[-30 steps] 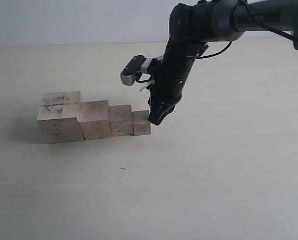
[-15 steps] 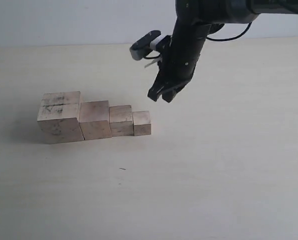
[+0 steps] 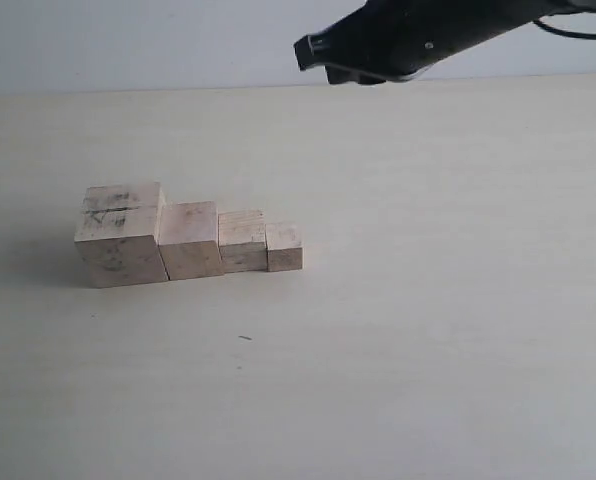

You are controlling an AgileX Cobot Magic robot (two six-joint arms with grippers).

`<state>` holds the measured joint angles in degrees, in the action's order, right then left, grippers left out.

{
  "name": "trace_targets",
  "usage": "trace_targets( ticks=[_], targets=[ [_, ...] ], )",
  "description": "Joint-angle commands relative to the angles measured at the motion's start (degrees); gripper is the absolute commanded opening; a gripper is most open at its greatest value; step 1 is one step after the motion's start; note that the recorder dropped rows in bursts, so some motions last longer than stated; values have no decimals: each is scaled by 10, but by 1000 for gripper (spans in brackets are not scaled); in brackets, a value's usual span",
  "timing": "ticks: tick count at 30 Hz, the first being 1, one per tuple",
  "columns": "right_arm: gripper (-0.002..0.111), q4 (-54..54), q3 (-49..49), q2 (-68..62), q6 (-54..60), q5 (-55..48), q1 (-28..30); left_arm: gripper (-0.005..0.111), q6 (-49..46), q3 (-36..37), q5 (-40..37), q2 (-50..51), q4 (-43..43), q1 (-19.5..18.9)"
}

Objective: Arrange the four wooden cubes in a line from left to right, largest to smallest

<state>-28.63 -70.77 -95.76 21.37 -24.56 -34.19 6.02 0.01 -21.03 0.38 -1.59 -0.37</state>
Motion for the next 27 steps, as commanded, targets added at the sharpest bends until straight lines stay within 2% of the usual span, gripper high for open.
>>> trace_targets(
  ticks=[1,6,13,27],
  targets=[
    [0,-19,14,61,-4,3,2,0,1,0,7,-4,-3,5],
    [0,-61,55,142,-4,11,2,0,1,0,7,-4,-3,5],
    [0,-63,113,229,-26,-14,2,0,1,0,7,-4,-3,5],
    [0,-55,115,280,-19,-27,2,0,1,0,7,-4,-3,5]
  ],
)
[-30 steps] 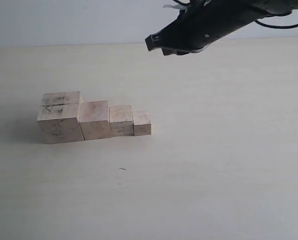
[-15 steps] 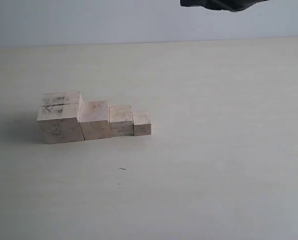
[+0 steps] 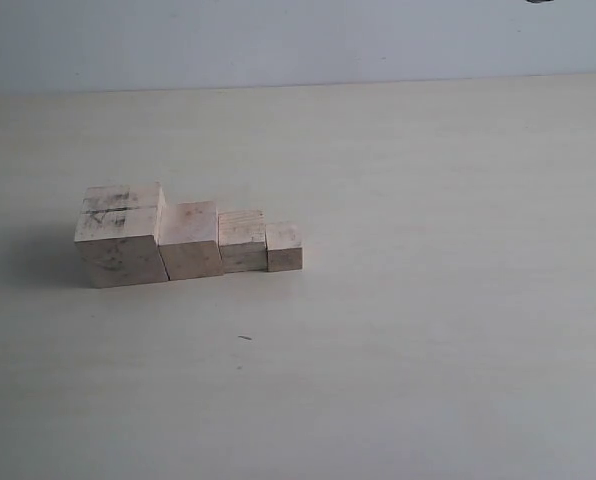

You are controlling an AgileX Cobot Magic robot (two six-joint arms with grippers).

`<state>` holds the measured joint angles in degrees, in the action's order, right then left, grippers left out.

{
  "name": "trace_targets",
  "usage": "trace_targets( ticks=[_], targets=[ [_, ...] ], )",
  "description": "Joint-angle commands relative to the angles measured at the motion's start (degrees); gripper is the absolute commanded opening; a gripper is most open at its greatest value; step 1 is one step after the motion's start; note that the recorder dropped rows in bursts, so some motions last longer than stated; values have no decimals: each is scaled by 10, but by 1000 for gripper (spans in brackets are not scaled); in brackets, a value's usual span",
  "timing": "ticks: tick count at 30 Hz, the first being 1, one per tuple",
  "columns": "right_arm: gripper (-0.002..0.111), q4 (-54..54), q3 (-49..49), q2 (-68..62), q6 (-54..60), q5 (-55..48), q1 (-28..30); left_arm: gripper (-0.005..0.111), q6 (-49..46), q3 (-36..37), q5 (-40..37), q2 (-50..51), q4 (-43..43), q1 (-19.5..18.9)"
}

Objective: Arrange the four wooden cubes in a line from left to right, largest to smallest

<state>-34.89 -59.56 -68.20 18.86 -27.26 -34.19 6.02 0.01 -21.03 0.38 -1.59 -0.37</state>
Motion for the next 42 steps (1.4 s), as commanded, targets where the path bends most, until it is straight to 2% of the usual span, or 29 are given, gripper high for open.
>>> trace_targets(
  ticks=[1,15,21,27,31,36,39,42],
  targets=[
    [0,12,3,6,6,0,2,0,1,0,7,-4,-3,5],
    [0,16,3,14,6,-3,2,0,1,0,7,-4,-3,5],
    [0,100,3,69,-10,-19,10,0,1,0,7,-4,-3,5],
    [0,210,4,146,-143,-33,113,0,1,0,7,-4,-3,5],
    [0,220,38,202,-139,-24,174,0,1,0,7,-4,-3,5],
    [0,220,137,296,-129,18,233,0,1,0,7,-4,-3,5],
    [0,220,245,404,-129,76,276,0,1,0,7,-4,-3,5],
    [0,224,315,494,-129,76,302,0,1,0,7,-4,-3,5]
  ],
)
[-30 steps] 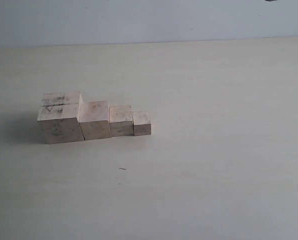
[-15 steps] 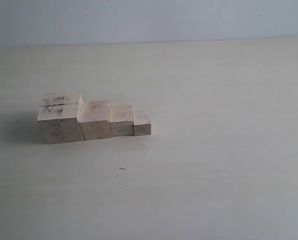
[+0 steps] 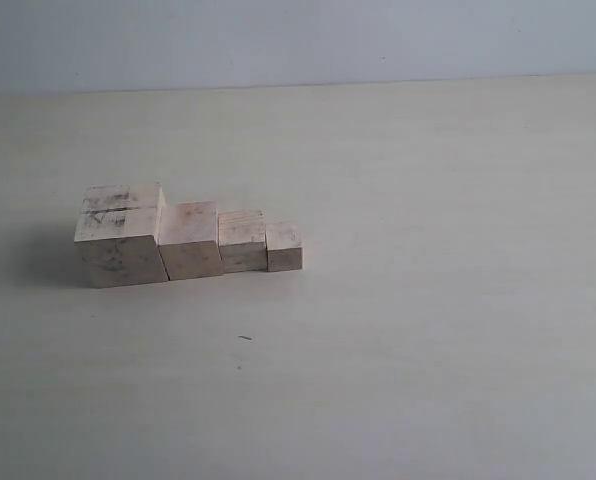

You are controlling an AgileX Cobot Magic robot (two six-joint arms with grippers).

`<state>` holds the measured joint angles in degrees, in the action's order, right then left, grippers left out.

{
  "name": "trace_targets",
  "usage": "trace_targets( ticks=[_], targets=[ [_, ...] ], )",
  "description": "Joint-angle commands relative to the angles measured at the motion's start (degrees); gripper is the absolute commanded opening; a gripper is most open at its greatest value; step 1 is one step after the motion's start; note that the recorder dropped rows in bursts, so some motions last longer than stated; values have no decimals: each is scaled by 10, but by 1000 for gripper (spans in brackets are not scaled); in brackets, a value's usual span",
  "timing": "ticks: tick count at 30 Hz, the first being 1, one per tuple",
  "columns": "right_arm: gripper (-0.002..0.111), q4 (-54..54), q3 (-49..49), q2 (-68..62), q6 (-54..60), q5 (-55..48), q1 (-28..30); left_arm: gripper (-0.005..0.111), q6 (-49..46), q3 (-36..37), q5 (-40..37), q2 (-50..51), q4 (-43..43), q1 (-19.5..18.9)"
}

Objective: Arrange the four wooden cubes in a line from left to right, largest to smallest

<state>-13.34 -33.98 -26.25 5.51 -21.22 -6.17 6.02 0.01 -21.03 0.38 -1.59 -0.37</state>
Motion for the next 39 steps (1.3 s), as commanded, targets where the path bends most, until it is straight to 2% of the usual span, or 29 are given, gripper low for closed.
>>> trace_targets(
  ticks=[1,6,10,15,22,39],
  targets=[
    [0,10,81,99,5,16,22,0,1,0,7,-4,-3,5],
    [0,10,166,128,5,25,21,0,1,0,7,-4,-3,5],
    [0,19,257,180,6,122,21,0,1,0,7,-4,-3,5],
    [0,20,340,237,9,141,21,0,1,0,7,-4,-3,5],
    [0,70,340,261,5,55,21,0,1,0,7,-4,-3,5],
    [0,67,340,261,5,28,21,0,1,0,7,-4,-3,5]
  ],
)
